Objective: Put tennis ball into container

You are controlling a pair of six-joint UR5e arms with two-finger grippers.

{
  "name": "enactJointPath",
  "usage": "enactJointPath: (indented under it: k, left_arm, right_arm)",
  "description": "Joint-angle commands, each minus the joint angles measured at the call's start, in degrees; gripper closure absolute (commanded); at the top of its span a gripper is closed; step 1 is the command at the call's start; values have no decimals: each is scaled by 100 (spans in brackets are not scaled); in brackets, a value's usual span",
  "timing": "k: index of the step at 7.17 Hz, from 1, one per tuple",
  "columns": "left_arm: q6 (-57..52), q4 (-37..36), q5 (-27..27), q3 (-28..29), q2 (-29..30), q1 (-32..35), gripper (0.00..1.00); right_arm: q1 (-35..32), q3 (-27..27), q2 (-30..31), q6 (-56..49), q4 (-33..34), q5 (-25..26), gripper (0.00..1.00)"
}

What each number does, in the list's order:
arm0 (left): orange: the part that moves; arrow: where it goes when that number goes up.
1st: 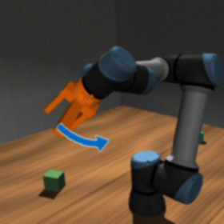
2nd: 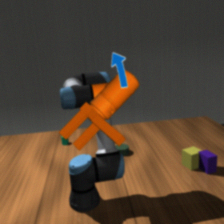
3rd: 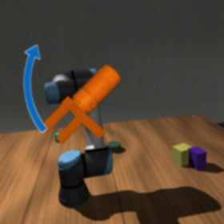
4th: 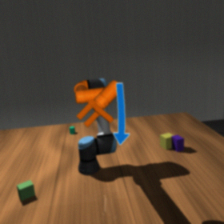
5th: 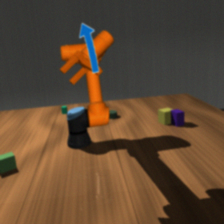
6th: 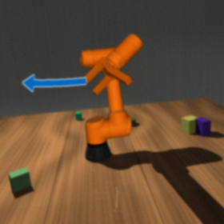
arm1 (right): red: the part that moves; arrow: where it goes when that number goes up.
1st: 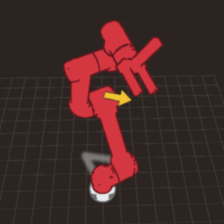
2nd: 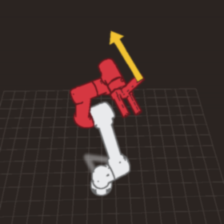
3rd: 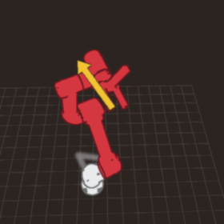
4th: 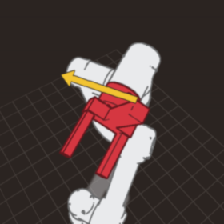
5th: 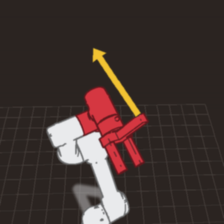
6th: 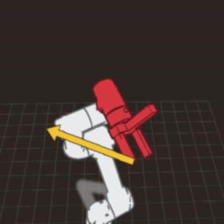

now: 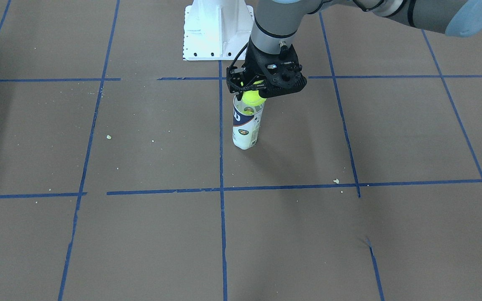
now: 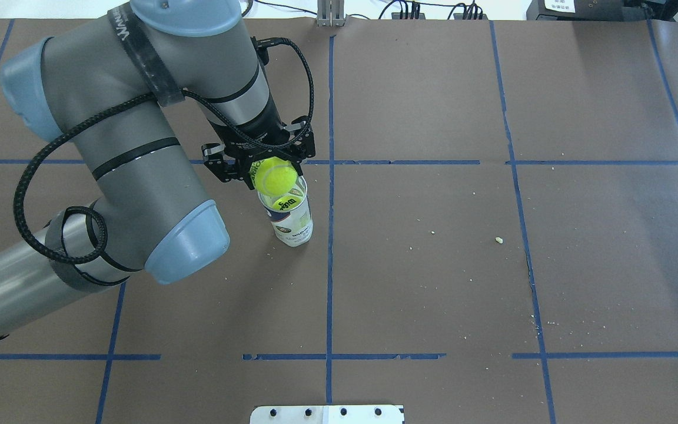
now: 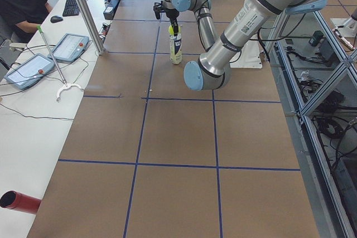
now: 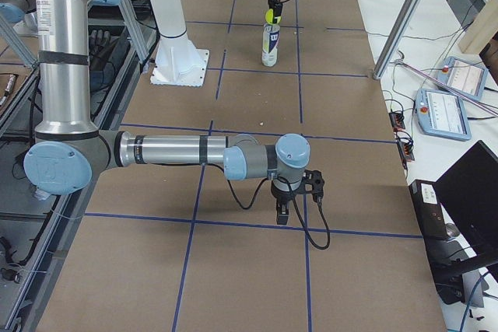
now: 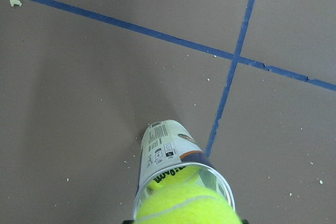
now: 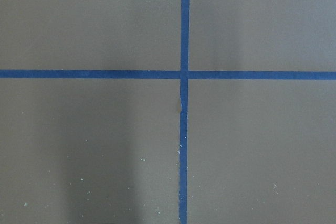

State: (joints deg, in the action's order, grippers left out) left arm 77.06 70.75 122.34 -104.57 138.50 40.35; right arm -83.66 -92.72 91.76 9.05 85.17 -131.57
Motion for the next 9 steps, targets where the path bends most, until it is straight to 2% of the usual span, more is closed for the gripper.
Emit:
enactJointPath:
  k: [1,4,6,7,8,9]
  left_arm:
    - [19,44,0,-11,-16,-27,0]
    - [-138,36,-96,-238,-86,-18,0]
    - [-1206,18,-193,-642,-515,87,0]
    - [-1820,62,-176,-653,-735,435,0]
    - [-2949,375,-71,-635,-1181,1013,0]
    - [-3369,666,409,-583,-1498,1619,0]
  right_arm:
    - [-1,0,0,0,0,0,0]
    - [8,0,0,0,0,0,0]
    - [-1,0,0,0,0,0,0]
    - [-1,0,0,0,0,0,0]
    - [-1,0,0,0,0,0,0]
    - [8,0,0,0,0,0,0]
